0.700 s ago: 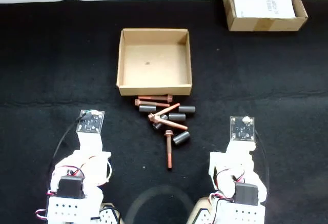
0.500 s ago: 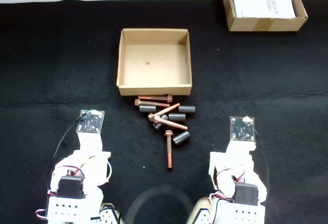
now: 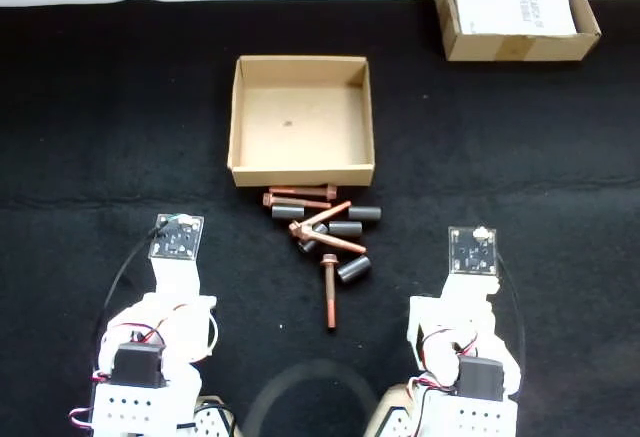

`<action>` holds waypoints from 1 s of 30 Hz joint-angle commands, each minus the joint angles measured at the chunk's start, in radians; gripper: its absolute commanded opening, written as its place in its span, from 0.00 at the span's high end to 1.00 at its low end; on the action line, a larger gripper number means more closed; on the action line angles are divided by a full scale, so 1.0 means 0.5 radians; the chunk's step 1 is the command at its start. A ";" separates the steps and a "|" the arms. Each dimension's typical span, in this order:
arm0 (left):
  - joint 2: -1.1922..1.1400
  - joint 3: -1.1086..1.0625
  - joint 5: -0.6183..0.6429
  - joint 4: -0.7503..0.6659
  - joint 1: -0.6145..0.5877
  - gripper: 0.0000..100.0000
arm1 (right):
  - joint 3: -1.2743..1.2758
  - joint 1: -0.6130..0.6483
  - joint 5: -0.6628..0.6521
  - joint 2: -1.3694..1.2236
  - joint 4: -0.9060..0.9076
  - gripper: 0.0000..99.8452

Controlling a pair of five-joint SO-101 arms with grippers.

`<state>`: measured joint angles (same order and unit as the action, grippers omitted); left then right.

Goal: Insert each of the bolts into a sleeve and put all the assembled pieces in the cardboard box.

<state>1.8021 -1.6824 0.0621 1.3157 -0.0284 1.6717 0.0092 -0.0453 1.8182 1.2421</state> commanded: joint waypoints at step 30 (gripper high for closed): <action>0.026 0.005 -0.009 -0.288 0.005 0.99 | 0.275 -0.023 0.006 0.023 0.005 0.99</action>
<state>1.8021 -1.6824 0.0621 1.2543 -0.0284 1.6717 0.0092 -0.0453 1.8182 1.2421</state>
